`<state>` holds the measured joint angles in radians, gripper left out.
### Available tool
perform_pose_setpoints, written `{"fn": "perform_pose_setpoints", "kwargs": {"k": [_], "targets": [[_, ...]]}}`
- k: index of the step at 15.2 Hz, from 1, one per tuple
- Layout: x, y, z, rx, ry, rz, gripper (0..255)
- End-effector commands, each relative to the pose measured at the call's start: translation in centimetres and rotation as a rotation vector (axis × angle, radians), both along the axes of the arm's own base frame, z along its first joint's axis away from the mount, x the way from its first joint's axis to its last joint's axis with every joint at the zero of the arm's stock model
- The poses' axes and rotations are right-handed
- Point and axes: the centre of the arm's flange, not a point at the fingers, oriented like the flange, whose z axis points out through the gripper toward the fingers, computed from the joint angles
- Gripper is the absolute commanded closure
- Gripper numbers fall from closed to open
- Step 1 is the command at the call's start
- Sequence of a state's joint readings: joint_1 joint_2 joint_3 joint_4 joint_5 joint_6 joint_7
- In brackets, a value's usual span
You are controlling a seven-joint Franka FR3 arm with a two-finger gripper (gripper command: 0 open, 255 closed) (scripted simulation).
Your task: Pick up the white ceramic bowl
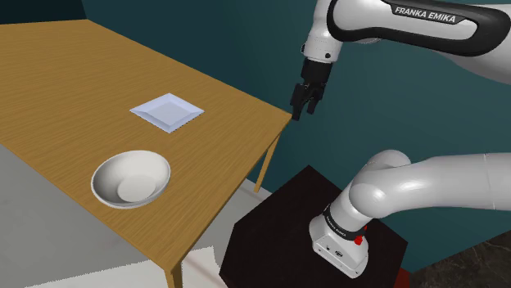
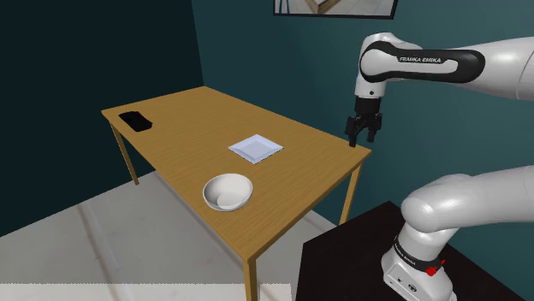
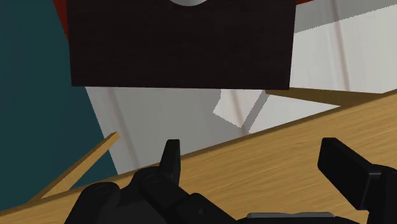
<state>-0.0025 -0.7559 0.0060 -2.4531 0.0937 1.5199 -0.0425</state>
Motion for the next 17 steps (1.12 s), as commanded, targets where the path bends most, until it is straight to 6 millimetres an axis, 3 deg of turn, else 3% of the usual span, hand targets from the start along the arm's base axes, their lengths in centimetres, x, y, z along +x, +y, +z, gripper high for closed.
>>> {"fn": "perform_pose_setpoints", "kwargs": {"k": [1, 17], "targets": [[0.0, 0.0, 0.0, 0.0, 0.0, 0.0, 0], [10.6, 16.5, -7.7, 0.007, 0.007, -0.006, 0]]}}
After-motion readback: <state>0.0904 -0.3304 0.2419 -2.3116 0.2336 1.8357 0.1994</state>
